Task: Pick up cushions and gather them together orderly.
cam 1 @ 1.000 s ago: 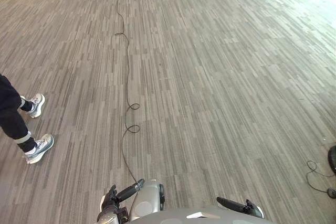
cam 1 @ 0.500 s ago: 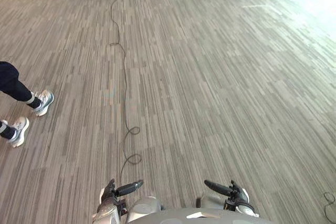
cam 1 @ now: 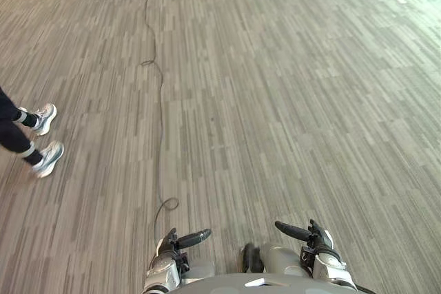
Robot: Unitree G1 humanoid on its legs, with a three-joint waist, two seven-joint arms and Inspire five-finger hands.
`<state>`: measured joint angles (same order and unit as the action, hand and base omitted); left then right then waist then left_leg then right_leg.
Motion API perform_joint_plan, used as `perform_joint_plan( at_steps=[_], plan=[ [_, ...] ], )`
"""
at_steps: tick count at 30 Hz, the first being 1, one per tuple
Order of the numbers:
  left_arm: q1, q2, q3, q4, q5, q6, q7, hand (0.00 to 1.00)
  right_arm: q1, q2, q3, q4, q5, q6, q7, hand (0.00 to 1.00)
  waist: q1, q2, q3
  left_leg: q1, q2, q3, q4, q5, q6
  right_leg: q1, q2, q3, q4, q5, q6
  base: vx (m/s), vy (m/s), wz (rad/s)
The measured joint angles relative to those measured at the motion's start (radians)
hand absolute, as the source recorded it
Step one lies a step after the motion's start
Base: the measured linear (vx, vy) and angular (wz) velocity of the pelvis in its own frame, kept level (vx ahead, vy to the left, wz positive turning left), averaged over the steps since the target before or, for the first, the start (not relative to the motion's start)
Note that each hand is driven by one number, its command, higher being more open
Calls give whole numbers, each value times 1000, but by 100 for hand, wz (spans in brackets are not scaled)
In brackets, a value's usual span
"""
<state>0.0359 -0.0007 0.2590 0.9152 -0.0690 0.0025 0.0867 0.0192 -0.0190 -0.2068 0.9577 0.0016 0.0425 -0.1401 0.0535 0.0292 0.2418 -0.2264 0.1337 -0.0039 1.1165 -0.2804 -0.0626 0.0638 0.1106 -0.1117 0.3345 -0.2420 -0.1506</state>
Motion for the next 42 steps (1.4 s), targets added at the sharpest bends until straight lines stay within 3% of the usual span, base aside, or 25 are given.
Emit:
perform_joint_plan(
  at_steps=[4,6,7,8,9,10,11,12,14,15,17,22,23,24,25,26,27,29,31,32,35,38,39,40,42],
  plan=[
    [0,-8,0,-41,-11,-17,-2,100,-5,17,33,-4,1,1,-1,100,18,-17,5,-142,-36,29,-356,-2,13,117,-15,98,-100,-21,22,495,60,-71],
    [3,-10,-1,-56,-27,-22,1,100,-1,30,40,0,0,5,-1,100,47,-20,1,-163,-65,25,-641,91,2,176,-57,190,-123,-90,50,676,211,-121],
    [11,-16,-1,-63,-36,-23,3,100,4,30,52,0,0,10,-1,100,53,-28,-6,-164,-67,35,-622,136,7,193,-71,216,-124,-113,58,626,220,-112],
    [28,-5,1,-69,-41,-28,4,100,19,48,71,0,0,14,-1,100,55,-50,-44,-174,-78,71,-562,160,41,203,-106,262,-118,-144,89,650,217,-83],
    [27,4,2,-67,-38,-28,4,100,29,60,74,0,0,14,0,100,54,-70,-56,-179,-84,91,-530,122,53,200,-121,274,-102,-151,103,691,209,-75],
    [25,17,3,-64,-36,-25,4,100,33,74,78,-1,0,14,2,100,52,-97,-67,-171,-91,121,-495,78,76,184,-147,291,-41,-150,107,657,197,-57],
    [23,30,1,-55,-36,-22,6,100,36,82,93,0,-1,17,5,100,53,-118,-77,-145,-93,152,-480,50,104,141,-152,301,91,-128,143,748,256,-60],
    [11,39,-2,-33,-36,-20,7,100,36,82,96,-5,-1,17,10,100,51,-123,-75,-96,-96,162,-493,31,124,81,-149,299,253,-55,225,586,214,-46],
    [-2,41,-8,6,-36,-12,16,100,37,80,84,-15,-2,4,10,100,46,-109,-66,37,-92,160,-567,-15,117,-38,-141,256,545,-6,273,489,169,-45],
    [-8,39,-18,22,-30,-8,20,100,40,79,70,-38,-2,-10,10,100,35,-91,-54,131,-90,160,-615,-50,117,-120,-145,184,681,-32,234,510,137,-43],
    [-8,34,-22,23,-17,-1,26,100,44,79,70,-71,-2,-23,10,100,24,-86,-52,243,-85,160,-677,-105,115,-244,-153,71,721,-62,191,538,83,-20],
    [-14,35,-52,53,-9,6,31,100,51,79,43,-127,-13,-55,11,100,-11,-84,-50,475,-61,195,-827,-152,82,-433,-182,-205,476,-74,172,621,-25,1],
    [-11,32,-76,56,-8,6,33,100,44,72,25,-120,-19,-53,13,100,-14,-75,-52,546,-57,205,-889,-147,74,-457,-163,-260,333,-44,137,739,-55,-1],
    [-10,35,-90,60,-5,6,32,100,39,62,24,-108,-22,-45,14,100,-16,-75,-55,572,-60,200,-896,-146,71,-467,-140,-256,276,35,69,787,-88,3],
    [-13,23,-92,75,4,10,29,100,25,39,22,-80,-31,-34,19,100,-24,-37,-65,589,-14,171,-856,-137,45,-438,-100,-262,274,64,-45,964,-133,6],
    [-15,22,-85,76,5,10,24,100,17,38,7,-73,-40,-29,19,100,-25,-40,-66,569,-3,156,-798,-108,3,-426,-95,-266,277,41,-52,975,-155,9],
    [-25,11,-85,75,13,12,14,100,20,33,-13,-70,-40,-19,16,100,-32,-29,-61,479,5,118,-589,-3,-13,-379,-83,-255,250,8,-47,638,-102,1],
    [-22,-2,-75,64,24,10,13,100,17,18,-10,-67,-39,-8,15,100,-31,3,-44,360,15,68,-268,75,-46,-254,-36,-217,142,6,-46,763,-97,-39],
    [-8,1,-53,40,24,6,14,100,12,22,7,-46,-38,-2,9,100,-26,-6,-29,269,26,79,-17,59,-51,-74,-4,-148,27,6,-46,699,-58,-75],
    [13,14,-51,4,24,1,15,100,14,31,45,-38,-37,-3,7,100,-15,-30,-25,170,25,95,55,39,-25,44,2,-78,-44,6,-46,584,3,-78],
    [28,13,-46,-44,18,-16,14,100,3,50,60,-28,-36,-4,6,100,18,-34,-31,-26,23,95,-48,-8,6,136,2,28,-127,4,-44,615,43,-114],
    [16,4,-47,-68,-1,-24,15,100,8,69,70,-27,-24,4,6,100,30,-34,-16,-172,-46,47,-395,-2,8,231,-52,119,-159,-65,13,644,190,-100],
    [16,3,-60,-68,0,-29,16,100,8,64,69,-22,-17,9,5,100,32,-28,-17,-178,-74,15,-550,59,1,258,-65,153,-156,-86,22,769,314,-92],
    [20,3,-73,-65,-10,-35,18,100,14,57,69,-17,-17,11,4,100,44,-18,-26,-164,-84,-4,-599,213,23,290,-63,202,-149,-95,35,544,211,-87],
    [13,39,-86,-67,1,-40,16,100,33,83,84,-15,-17,11,6,100,39,-100,-66,-154,-129,47,-577,158,69,245,-140,254,-50,-89,60,686,190,-54]
  ],
)
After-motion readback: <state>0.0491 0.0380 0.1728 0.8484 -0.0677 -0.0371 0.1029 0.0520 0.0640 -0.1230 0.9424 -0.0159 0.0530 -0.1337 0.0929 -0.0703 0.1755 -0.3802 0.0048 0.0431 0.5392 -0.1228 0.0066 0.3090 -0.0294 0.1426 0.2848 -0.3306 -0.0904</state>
